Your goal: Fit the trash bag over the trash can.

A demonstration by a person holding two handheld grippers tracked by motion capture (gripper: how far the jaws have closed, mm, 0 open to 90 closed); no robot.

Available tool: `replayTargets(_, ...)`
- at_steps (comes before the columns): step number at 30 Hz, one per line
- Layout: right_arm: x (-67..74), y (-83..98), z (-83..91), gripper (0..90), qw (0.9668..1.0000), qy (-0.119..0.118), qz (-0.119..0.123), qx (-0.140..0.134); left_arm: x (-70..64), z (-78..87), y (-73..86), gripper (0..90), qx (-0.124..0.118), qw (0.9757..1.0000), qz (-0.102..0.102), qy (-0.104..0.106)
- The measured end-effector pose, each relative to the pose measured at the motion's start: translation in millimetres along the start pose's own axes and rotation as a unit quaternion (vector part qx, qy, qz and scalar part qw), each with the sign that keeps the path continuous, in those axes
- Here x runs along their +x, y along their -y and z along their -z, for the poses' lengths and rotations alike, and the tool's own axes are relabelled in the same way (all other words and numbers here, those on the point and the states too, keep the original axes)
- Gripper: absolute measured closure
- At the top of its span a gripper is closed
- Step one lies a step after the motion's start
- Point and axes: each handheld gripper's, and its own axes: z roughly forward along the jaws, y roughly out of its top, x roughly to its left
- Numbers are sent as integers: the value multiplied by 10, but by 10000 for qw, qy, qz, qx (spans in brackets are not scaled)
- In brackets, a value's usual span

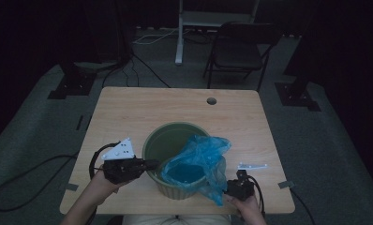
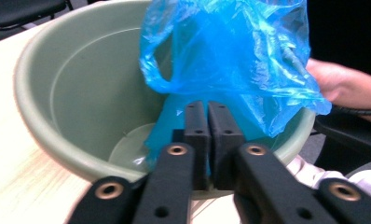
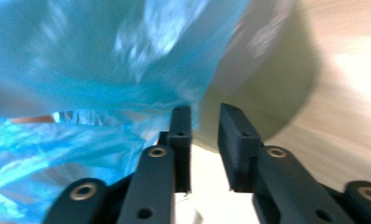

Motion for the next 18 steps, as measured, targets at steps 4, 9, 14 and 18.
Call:
replayTargets(4,0,-24,317,648,9979,539,-35,-352,64,78,42,868,-56,9998,158,-54)
replayTargets(9,54,-93,754,532,9890,1257,16,-783,94,142,64,705,-137,9989,381,228)
replayTargets(14,213,-261,1137,479,9746,1915,309,-1117,23,75,-50,466,-81,9983,456,345)
replayTargets(18,515,-532,1232,479,9719,1641,777,-1498,-1,-56,-234,410,21,9972,477,577)
